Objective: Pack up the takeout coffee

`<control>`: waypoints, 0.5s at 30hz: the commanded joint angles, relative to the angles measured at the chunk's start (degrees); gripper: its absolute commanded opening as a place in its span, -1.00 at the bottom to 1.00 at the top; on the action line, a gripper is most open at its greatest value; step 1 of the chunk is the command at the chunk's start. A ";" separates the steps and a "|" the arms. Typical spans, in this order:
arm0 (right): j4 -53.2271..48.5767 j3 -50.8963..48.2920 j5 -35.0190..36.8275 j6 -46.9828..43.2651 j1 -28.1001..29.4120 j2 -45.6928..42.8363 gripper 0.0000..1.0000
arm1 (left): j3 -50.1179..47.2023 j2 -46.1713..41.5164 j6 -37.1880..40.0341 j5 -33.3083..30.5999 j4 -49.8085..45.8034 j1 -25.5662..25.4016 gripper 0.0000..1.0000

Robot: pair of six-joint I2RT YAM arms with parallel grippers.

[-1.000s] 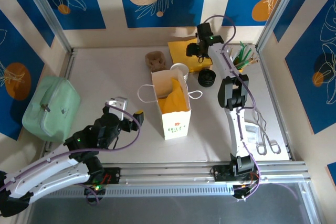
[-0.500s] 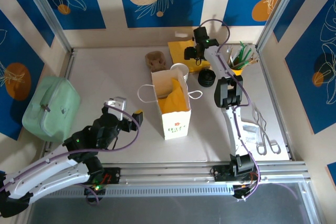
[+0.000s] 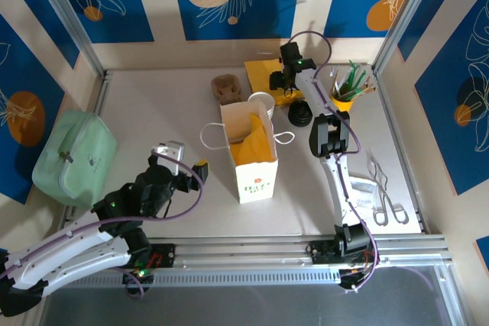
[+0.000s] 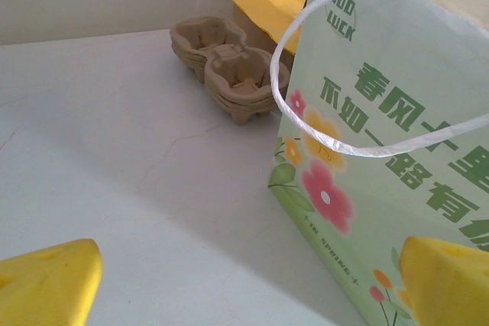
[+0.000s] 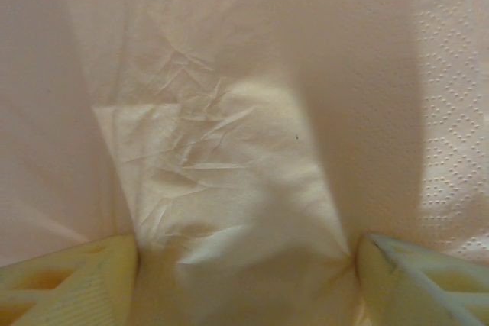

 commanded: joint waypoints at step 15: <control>-4.81 1.79 -8.27 4.94 -1.24 -0.30 -0.32 | 0.04 -2.27 0.77 0.23 0.54 -0.33 0.99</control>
